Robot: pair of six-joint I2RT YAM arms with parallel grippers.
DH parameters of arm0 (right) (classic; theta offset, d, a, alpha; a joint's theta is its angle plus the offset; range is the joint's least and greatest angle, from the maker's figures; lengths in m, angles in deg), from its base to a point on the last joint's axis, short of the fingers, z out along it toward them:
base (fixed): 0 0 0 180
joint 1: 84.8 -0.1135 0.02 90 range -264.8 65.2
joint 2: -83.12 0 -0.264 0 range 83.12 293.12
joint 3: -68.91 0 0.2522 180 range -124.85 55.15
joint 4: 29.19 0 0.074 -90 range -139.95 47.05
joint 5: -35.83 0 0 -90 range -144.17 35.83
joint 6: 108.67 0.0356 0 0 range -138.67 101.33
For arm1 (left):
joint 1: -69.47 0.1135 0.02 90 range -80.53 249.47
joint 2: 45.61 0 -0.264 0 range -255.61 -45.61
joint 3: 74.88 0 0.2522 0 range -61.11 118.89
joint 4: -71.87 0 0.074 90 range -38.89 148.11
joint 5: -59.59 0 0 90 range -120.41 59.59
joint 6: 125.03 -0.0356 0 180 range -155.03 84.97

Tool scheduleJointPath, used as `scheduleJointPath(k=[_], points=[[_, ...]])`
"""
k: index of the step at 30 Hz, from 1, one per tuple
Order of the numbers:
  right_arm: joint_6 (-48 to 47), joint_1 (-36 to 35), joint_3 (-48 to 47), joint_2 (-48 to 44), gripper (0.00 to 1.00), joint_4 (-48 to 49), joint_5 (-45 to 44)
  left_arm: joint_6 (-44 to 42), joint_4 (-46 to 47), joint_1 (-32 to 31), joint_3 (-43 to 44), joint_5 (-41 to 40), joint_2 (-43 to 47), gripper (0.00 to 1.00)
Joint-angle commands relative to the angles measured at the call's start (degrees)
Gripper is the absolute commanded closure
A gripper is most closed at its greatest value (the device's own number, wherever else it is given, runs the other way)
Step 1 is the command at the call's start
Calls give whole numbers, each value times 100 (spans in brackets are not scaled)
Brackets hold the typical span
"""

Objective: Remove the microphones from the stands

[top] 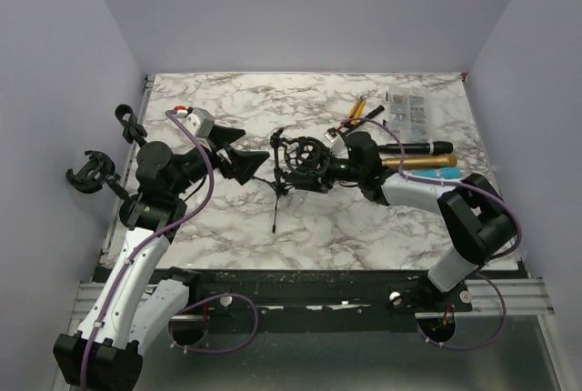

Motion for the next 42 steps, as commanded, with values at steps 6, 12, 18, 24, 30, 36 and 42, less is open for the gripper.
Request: scheduleJointPath(k=[6, 12, 18, 24, 30, 36, 42], points=[[2496, -13, 128, 859, 39, 2831, 854, 30, 129, -17, -74, -1, 2, 2], [3162, -3, 98, 1307, 53, 3744, 869, 66, 184, -19, -86, 45, 59, 3], [3188, 3, 48, 1435, 71, 3815, 856, 117, 132, -19, -21, 141, -9, 3], [3000, 5, -56, 1547, 68, 3515, 802, 94, 158, -16, -55, 69, 40, 3], [2337, 6, -112, 1374, 100, 2810, 630, 171, 254, -19, -85, 134, 103, 3], [-412, -140, -744, 575, 100, -344, -733, 194, 225, -19, -63, 142, 79, 3], [-2001, -419, -1042, 331, 100, -1399, -2018, 218, 280, -13, -103, 94, 120, 3]])
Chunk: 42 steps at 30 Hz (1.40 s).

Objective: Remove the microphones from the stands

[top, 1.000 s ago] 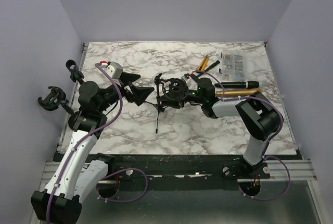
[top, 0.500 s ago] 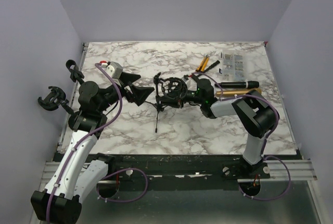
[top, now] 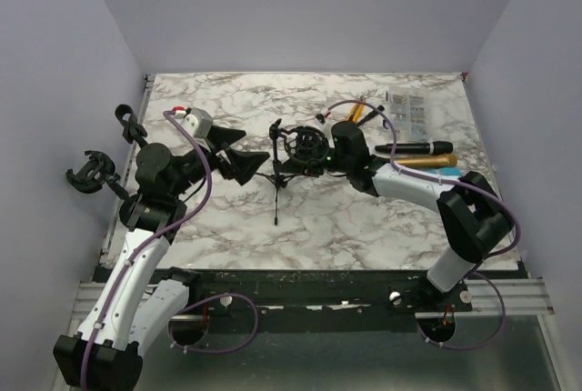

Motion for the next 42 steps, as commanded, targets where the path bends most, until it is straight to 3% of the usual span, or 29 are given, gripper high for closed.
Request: scheduleJointPath(k=[1, 7, 21, 23, 26, 28, 35, 42], points=[[-1409, -188, -293, -87, 100, -1314, -1157, 28, 194, -17, -55, 68, 66, 3], [-1971, -337, -363, -354, 100, -1487, -1388, 37, 251, -17, -93, 62, 147, 3], [-1669, -337, -259, -666, 99, -1481, -1341, 49, 275, -21, -90, 23, 109, 3], [-1665, -332, -322, -689, 90, -1690, -1296, 12, 239, -19, -90, -35, 161, 3], [-1282, -331, -130, -864, 57, -1610, -1184, -36, 189, -17, -81, -75, 264, 3], [-999, -328, 26, -1004, 45, -1351, -933, -109, 145, -17, -90, -141, 341, 3], [-530, -274, -181, -1085, 23, -1699, -692, -196, 63, -26, -92, -284, 374, 3], [237, -36, 119, -812, 19, -1013, 144, -277, -7, -155, -86, -354, 463, 3]])
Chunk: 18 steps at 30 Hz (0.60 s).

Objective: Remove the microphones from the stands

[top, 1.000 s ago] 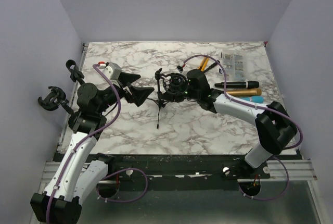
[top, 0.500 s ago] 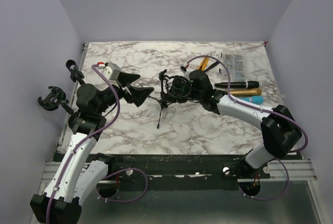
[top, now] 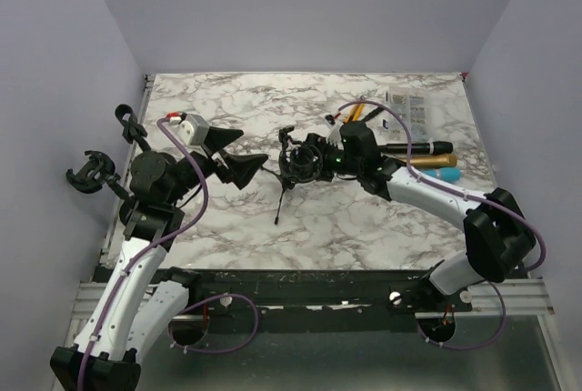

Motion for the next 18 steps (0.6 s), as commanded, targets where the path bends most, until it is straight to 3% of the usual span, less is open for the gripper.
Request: scheduleJointPath(k=[1, 11, 18], points=[[669, 170, 160, 225, 19, 561, 789, -151, -36, -89, -46, -160, 100, 2], [2378, 371, 299, 1036, 32, 2675, 2082, -175, -62, -124, -60, -199, 44, 3], [2811, 450, 423, 1391, 36, 3341, 2210, -152, -72, -134, -21, -125, 17, 3]])
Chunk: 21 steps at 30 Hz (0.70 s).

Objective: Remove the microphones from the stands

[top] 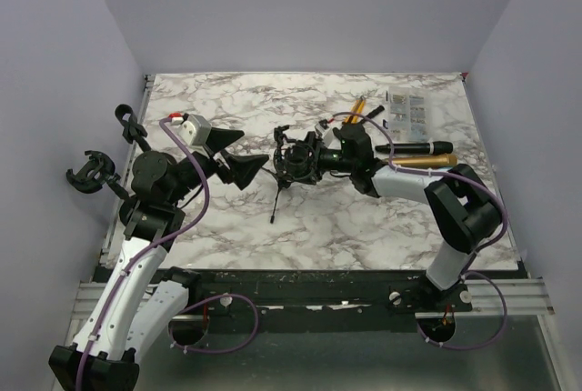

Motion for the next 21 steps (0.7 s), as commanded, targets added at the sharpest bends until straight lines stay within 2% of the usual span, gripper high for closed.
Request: scheduleJointPath(k=[1, 5, 8, 14, 21], points=[[467, 77, 183, 78, 37, 801, 287, -40, 36, -22, -26, 1, 8, 3], [641, 218, 423, 94, 36, 1039, 192, -2, 60, -31, -35, 32, 1, 3], [845, 319, 581, 188, 41, 1386, 226, -1, 69, -36, -35, 26, 14, 2], [894, 339, 563, 365, 42, 1568, 216, -11, 51, -40, -35, 20, 1, 3], [1040, 339, 400, 633, 49, 1808, 259, -2, 51, -49, -35, 24, -34, 2]])
